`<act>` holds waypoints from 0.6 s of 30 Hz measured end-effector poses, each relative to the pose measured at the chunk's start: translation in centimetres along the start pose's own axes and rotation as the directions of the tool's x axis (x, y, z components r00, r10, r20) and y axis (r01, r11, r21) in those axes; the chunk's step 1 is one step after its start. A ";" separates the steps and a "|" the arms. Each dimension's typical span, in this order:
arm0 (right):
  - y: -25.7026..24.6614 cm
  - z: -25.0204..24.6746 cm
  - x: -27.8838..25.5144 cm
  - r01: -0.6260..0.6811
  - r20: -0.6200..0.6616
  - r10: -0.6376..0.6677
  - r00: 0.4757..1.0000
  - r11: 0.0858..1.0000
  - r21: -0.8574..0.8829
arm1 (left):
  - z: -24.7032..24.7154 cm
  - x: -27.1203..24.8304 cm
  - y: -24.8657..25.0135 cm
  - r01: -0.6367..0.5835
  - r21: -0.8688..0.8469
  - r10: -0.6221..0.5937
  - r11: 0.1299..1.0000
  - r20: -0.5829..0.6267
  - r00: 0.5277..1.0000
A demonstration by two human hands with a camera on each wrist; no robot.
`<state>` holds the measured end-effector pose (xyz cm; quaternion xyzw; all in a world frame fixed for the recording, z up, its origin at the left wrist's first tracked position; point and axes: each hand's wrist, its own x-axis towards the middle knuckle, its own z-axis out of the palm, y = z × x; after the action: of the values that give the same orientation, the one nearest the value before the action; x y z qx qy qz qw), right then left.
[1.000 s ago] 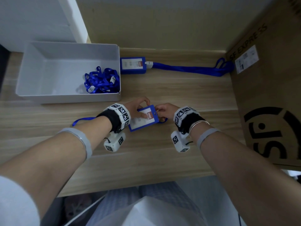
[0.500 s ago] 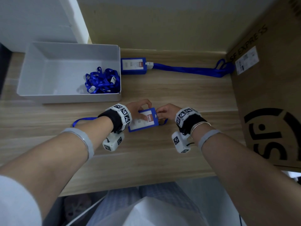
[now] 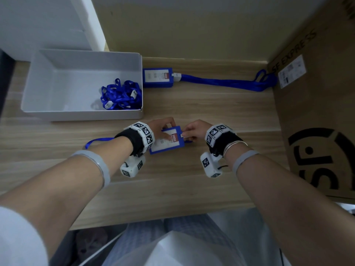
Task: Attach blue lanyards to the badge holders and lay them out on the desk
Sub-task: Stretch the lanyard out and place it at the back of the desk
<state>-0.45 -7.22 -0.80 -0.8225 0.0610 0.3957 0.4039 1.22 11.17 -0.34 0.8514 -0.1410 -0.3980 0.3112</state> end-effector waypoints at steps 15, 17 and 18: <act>-1.0 -1.6 0.0 -0.030 -0.147 0.064 0.987 0.975 0.219 | 1.0 1.5 1.7 0.008 0.322 0.010 0.947 -0.053 0.999; -0.9 -2.0 0.0 -0.031 -0.140 0.064 0.988 0.974 0.224 | 0.9 1.8 1.8 0.002 0.345 0.023 0.938 -0.066 0.998; -0.8 -2.2 -0.1 -0.027 -0.143 0.059 0.988 0.975 0.221 | 0.9 1.9 1.9 0.000 0.353 0.029 0.936 -0.076 0.997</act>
<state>1.14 -8.26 0.55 -0.7988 0.1519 0.3329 0.4775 1.79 8.41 -0.64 0.9075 -0.2038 -0.3298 0.1619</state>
